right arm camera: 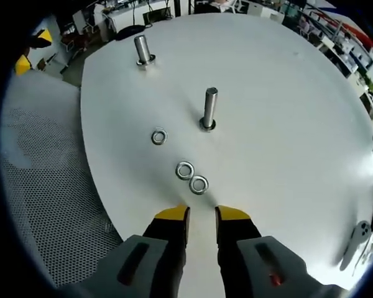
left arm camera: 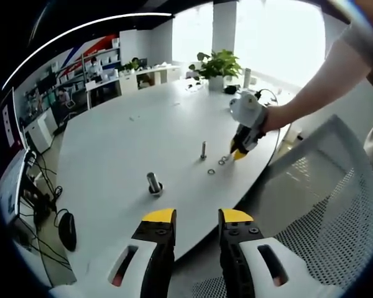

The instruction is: Place the washer onto the threaded stud by aligning its center hole with the stud, sliding it down to the base, and recovering from edge contact or off-axis alignment until the washer reaches the visible bottom stop.

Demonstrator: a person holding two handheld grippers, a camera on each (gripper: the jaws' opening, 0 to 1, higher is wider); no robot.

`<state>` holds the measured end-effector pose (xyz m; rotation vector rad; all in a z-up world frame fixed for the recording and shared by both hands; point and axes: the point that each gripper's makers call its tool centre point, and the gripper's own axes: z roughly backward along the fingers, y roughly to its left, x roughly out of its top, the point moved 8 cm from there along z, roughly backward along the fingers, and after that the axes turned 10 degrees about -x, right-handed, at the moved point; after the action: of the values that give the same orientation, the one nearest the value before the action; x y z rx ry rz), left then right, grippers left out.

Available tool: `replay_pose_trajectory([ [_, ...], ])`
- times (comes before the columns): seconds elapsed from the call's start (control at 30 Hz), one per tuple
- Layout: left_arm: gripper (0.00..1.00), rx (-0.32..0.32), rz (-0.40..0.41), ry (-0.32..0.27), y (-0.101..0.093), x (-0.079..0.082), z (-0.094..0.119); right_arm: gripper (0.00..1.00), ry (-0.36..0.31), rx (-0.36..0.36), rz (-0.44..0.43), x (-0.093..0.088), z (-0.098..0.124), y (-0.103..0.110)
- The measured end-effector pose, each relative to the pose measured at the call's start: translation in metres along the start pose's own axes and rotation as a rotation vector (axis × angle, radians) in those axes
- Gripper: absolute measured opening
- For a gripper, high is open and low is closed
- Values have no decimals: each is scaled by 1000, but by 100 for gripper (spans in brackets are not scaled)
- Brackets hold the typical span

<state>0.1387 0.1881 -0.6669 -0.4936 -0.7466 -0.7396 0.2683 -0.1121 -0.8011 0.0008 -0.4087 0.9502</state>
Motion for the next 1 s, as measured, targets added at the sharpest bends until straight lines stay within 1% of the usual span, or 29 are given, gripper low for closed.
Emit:
replay_pose_trajectory([
  [0.13,25,2,0,-5,0,1,0,21,1,23,30,4,-2,-2],
  [0.27,25,4,1,-2,0,0,0,25,-13,34,39,11,-5,0],
  [0.3,25,4,1,1,0,0,0,26,-18,33,57,13,-6,1],
  [0.33,25,3,1,3,0,0,-1,26,-21,33,102,14,-6,2],
  [0.37,25,3,0,5,0,0,-1,25,-24,37,99,14,-6,2],
  [0.43,25,3,0,6,0,0,-1,25,-12,45,87,16,-7,-1],
  [0.47,25,2,1,6,0,0,-1,25,-4,49,101,17,-7,0],
  [0.53,25,0,0,6,0,0,-1,25,5,57,159,19,-7,0],
  [0.6,25,1,-1,8,0,0,-1,25,10,64,170,20,-8,0],
  [0.63,25,1,-1,9,0,0,-1,24,17,70,176,21,-8,0],
  [0.7,25,0,0,8,0,0,-2,23,47,83,223,24,-10,-3],
  [0.73,25,0,-1,8,0,0,-2,22,53,84,229,25,-10,-3],
  [0.8,25,-1,-1,10,0,0,-2,20,89,88,266,28,-11,-4],
  [0.9,25,-3,-1,15,0,-1,-2,19,151,94,351,34,-13,-3],
  [1.0,25,-4,0,19,0,-1,-2,18,191,92,389,38,-13,0],
])
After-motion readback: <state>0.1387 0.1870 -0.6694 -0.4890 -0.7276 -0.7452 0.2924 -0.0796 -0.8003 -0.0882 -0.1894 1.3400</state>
